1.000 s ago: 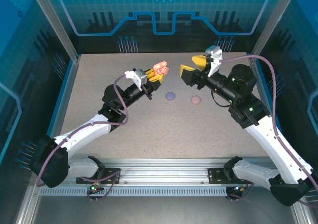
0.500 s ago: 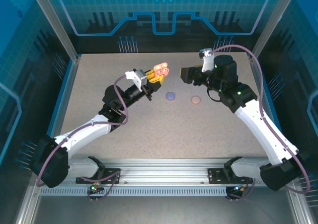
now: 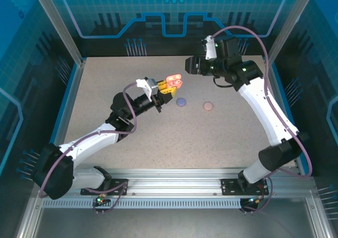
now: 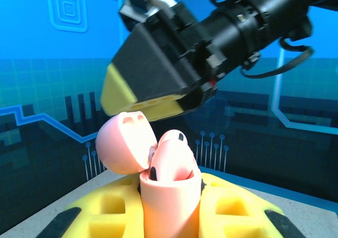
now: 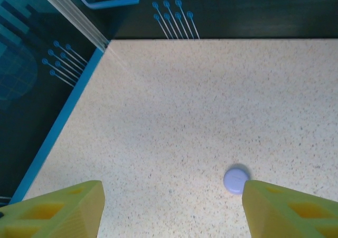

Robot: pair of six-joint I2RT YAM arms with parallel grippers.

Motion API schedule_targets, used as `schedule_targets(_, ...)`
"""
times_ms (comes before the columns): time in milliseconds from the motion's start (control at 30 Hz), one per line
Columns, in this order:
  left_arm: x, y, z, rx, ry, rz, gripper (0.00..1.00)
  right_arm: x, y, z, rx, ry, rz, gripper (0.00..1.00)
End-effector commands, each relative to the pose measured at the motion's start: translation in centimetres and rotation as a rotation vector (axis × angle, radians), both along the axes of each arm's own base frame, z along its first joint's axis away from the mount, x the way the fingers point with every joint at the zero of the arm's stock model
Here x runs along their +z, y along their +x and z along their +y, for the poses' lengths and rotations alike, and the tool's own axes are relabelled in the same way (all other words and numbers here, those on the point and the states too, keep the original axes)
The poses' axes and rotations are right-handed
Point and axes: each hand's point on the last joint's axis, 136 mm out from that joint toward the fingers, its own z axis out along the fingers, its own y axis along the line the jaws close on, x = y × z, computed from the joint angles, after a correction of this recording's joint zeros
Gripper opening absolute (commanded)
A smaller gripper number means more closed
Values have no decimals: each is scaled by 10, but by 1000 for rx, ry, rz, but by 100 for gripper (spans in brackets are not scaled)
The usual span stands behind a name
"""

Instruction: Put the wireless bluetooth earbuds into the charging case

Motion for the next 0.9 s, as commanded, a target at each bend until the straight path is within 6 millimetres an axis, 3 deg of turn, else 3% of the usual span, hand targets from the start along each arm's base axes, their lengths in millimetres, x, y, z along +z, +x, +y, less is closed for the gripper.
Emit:
schedule_targets(0,7,-14,-4,-63,-14,-16,0,-4,-1,0,9,6,80,70)
schedule_targets(400,2,-13,-10,-98,-12,3,0,-10,22,25,78,5,134,68)
schedule_targets(867,3,-7,-16,-96,-6,0,0,-16,-7,49,183,-48,140,65)
